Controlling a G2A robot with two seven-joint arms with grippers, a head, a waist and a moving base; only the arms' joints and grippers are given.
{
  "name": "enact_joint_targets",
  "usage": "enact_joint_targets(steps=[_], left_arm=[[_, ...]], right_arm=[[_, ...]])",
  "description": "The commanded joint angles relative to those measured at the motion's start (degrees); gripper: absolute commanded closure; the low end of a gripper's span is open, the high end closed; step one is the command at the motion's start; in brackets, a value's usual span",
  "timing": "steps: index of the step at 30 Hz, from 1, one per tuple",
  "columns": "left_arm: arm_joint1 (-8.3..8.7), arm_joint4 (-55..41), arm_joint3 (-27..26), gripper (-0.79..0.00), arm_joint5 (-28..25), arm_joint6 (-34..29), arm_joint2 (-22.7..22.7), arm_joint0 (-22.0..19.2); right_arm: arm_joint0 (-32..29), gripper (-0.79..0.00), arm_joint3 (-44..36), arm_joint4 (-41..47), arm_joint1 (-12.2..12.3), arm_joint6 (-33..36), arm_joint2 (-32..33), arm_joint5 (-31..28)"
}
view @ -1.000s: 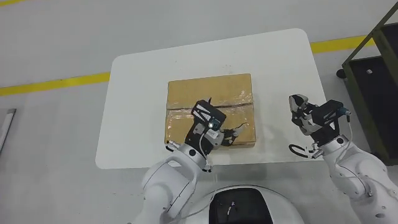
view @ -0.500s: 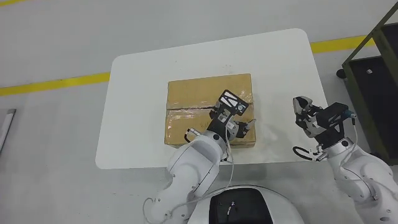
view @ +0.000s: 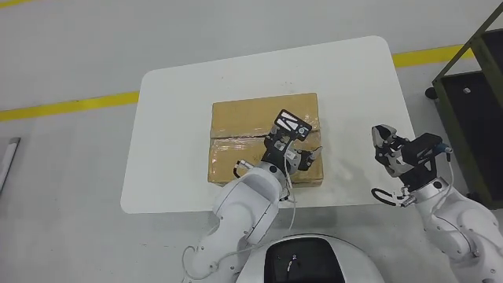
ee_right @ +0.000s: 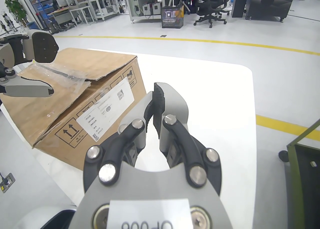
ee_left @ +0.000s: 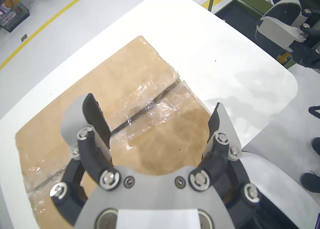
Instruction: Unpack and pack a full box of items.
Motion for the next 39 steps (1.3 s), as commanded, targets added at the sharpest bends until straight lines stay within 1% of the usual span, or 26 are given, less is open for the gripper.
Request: enact_joint_targets(steps=[1, 4, 8, 10, 14, 15, 16, 19, 21, 23, 26, 27, 28, 29, 35, 39], left_arm=[[-0.16, -0.43, 1.00, -0.785, 0.05, 1.73, 0.52, -0.43], [-0.48, 1.01, 3.14, -0.776, -0.09, 1.87, 1.85, -2.40], [-0.85, 3.86, 5.51, -0.674, -0.10, 0.68, 3.20, -4.81], [-0.98, 5.30, 6.27, -0.653, -0.01, -0.42, 3.69, -5.47], [-1.24, 5.86, 6.93, -0.560, 0.44, -2.58, 3.96, -5.83], [-1.27, 6.04, 6.87, -0.557, 0.41, -3.10, 4.02, -5.76], [-1.28, 6.66, 6.78, -0.480, 0.29, -3.63, 4.06, -5.73], [-1.39, 6.42, 6.37, -0.456, 0.69, -4.42, 3.89, -5.32], [-1.43, 6.72, 6.04, -0.385, 0.46, -4.66, 3.83, -5.23], [-1.44, 7.23, 5.77, -0.366, 0.17, -4.98, 3.71, -5.14], [-1.48, 7.55, 5.34, -0.299, 0.22, -5.26, 3.28, -4.95], [-1.49, 7.65, 5.21, -0.222, 0.20, -5.34, 3.11, -4.88], [-1.49, 7.77, 5.10, -0.120, 0.22, -5.44, 2.92, -4.79], [-1.50, 7.80, 4.92, 0.000, 0.27, -5.54, 2.73, -4.68], [-1.53, 8.28, 3.75, 0.000, 0.61, -5.83, 1.60, -3.99], [-1.52, 8.43, 2.47, 0.000, 1.35, -5.98, 0.33, -3.47]], right_arm=[[0.02, 0.000, -0.22, -0.17, -0.03, 0.17, -0.10, -0.10], [0.08, 0.000, -0.42, -0.28, -0.10, 0.33, -0.19, -0.11], [0.30, 0.000, -0.61, -0.37, -0.20, 0.39, -0.37, -0.10], [0.32, 0.000, -0.63, -0.43, -0.25, 0.41, -0.43, -0.04], [0.31, 0.000, -0.53, -0.49, -0.32, 0.31, -0.30, -0.01], [0.32, 0.000, -0.51, -0.46, -0.33, 0.34, -0.25, -0.06], [0.34, 0.000, -0.49, -0.44, -0.35, 0.35, -0.19, -0.03], [0.38, 0.000, -0.47, -0.46, -0.41, 0.40, -0.15, -0.05], [0.50, 0.000, -0.38, -0.49, -0.46, 0.43, -0.23, 0.06], [0.64, 0.000, -0.33, -0.58, -0.51, 0.47, -0.41, 0.06], [0.86, 0.000, -0.27, -0.54, -0.60, 0.50, -0.62, 0.17], [0.93, 0.000, -0.26, -0.52, -0.63, 0.50, -0.69, 0.20], [1.00, 0.000, -0.22, -0.47, -0.66, 0.49, -0.75, 0.23], [1.07, 0.000, -0.22, -0.37, -0.69, 0.46, -0.85, 0.20], [1.67, 0.000, -0.10, 0.90, -0.87, 0.43, -1.02, 0.00], [2.54, 0.000, -0.42, 3.76, -1.07, 0.03, -1.26, -0.65]])
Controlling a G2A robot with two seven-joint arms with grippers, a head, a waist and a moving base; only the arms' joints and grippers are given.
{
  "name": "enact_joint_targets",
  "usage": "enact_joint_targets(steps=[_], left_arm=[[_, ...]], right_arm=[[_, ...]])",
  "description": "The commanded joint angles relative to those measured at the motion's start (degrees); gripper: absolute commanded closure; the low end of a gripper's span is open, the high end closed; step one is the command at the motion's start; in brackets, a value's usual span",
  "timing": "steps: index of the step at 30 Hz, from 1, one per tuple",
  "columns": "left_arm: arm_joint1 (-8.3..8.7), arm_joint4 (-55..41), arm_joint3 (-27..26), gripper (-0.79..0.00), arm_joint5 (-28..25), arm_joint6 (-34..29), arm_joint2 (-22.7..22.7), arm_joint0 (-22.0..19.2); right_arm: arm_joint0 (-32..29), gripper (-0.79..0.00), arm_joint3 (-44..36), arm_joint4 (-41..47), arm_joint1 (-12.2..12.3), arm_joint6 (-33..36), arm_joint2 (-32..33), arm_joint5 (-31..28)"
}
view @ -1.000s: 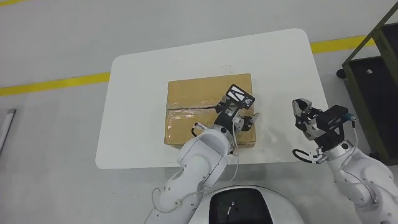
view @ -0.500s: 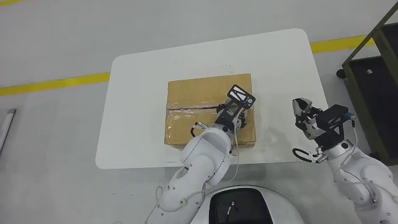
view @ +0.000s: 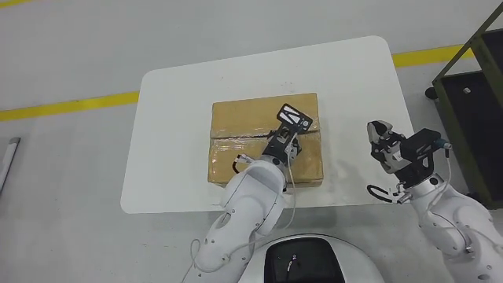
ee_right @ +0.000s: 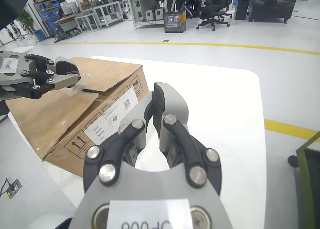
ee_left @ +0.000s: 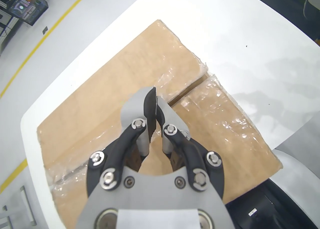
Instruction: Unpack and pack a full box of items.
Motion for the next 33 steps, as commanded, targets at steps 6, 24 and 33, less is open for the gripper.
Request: enact_joint_targets(steps=[6, 24, 33], left_arm=[[0.28, 0.94, -3.80, 0.000, 0.84, -0.35, -3.61, 1.31], [1.59, 6.80, -12.94, 0.000, 2.32, -3.11, -17.26, 5.78], [2.39, 11.22, -14.84, 0.000, 1.66, -2.75, -25.63, 6.61]], right_arm=[[2.76, 0.000, -0.67, 7.68, -0.39, -0.10, -0.55, -2.32], [12.47, 0.000, 3.93, 6.69, -1.71, 3.70, -12.04, -6.70], [14.90, 0.000, 7.19, 5.82, -2.13, 6.08, -14.30, -6.50]])
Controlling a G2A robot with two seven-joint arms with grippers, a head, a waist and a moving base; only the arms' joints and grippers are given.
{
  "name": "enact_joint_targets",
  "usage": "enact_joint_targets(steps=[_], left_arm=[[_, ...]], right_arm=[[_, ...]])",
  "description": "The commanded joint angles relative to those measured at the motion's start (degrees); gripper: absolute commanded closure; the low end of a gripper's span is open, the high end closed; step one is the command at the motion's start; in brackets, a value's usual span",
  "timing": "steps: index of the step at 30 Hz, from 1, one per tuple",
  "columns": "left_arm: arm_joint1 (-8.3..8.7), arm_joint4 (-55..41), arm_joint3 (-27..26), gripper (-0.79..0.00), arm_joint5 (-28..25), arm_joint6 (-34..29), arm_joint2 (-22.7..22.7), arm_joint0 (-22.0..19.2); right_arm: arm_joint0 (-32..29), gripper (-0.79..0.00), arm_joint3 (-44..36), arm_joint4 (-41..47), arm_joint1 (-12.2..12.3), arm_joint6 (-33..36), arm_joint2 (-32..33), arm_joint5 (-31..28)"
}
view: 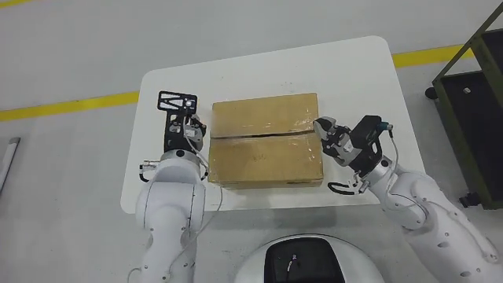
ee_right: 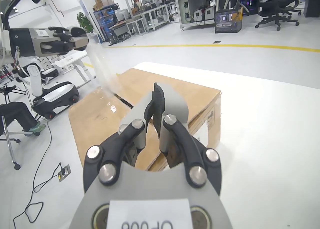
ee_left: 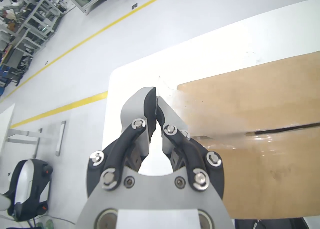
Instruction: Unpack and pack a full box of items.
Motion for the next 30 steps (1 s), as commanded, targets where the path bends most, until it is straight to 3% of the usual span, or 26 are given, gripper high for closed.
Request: enact_joint_targets(steps=[1, 9, 30], left_arm=[[0.18, 0.83, -0.30, 0.000, -0.02, 0.04, -2.18, 0.17], [0.77, 2.65, -0.86, 0.000, 0.55, 1.40, -9.69, 0.10], [1.75, 7.23, 3.13, 0.000, -0.50, 4.59, -16.80, 2.39]], right_arm=[[0.27, 0.000, 0.45, 0.05, -0.06, 0.28, -0.24, 0.00], [0.94, 0.000, 1.27, -0.17, -0.24, 1.25, -0.79, -0.26], [1.92, 0.000, 2.71, -0.57, -0.59, 1.91, -1.18, -0.42]])
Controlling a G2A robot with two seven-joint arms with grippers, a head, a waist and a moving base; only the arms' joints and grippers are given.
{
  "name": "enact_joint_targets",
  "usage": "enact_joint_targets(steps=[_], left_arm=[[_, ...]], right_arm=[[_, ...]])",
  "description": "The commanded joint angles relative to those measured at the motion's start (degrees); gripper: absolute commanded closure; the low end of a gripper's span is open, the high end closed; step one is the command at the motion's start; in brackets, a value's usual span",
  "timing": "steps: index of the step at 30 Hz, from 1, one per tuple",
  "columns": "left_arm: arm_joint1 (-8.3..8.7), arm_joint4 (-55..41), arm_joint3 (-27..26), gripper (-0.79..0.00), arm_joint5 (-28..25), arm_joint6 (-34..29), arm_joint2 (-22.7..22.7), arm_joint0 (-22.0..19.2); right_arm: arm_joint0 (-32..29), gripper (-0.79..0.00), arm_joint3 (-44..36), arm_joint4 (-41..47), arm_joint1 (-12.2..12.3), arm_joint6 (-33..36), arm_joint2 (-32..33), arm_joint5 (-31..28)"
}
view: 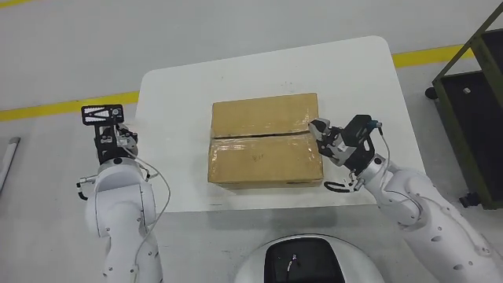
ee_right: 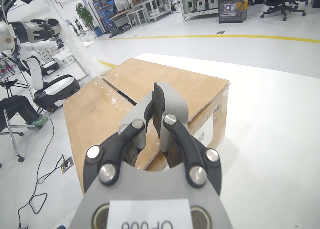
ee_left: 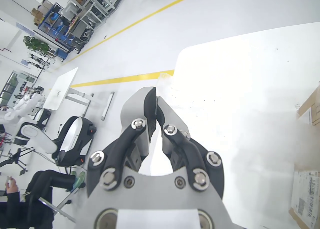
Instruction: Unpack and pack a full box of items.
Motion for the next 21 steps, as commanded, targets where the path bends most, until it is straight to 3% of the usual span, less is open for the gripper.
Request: enact_joint_targets(steps=[1, 5, 6, 7, 8, 21], left_arm=[[0.06, 0.56, 0.34, 0.000, 0.45, -0.07, -0.56, 0.30], [0.15, 0.82, 0.88, 0.000, 1.36, -0.43, -1.97, 0.80], [0.18, 0.88, 0.89, -0.132, 1.29, -0.52, -2.08, 0.85], [0.20, 0.98, 1.04, -0.730, 1.22, -0.95, -2.21, 0.93], [0.21, 1.04, 1.07, -0.785, 1.34, -1.27, -2.41, 0.89], [0.58, 2.97, 1.34, -0.785, 1.96, -2.76, -5.31, 0.20]], right_arm=[[0.07, 0.000, 0.10, -0.16, -0.03, -0.09, -0.05, 0.00], [0.14, 0.000, 0.22, -0.22, -0.08, 0.04, -0.05, 0.01], [0.19, 0.000, 0.26, -0.28, -0.09, 0.13, -0.04, 0.01], [0.23, 0.000, 0.28, -0.30, -0.10, 0.18, -0.04, 0.00], [0.26, 0.000, 0.30, -0.29, -0.12, 0.20, -0.04, 0.00], [0.07, 0.000, -0.32, -0.41, -0.24, 0.14, 0.42, 0.53]])
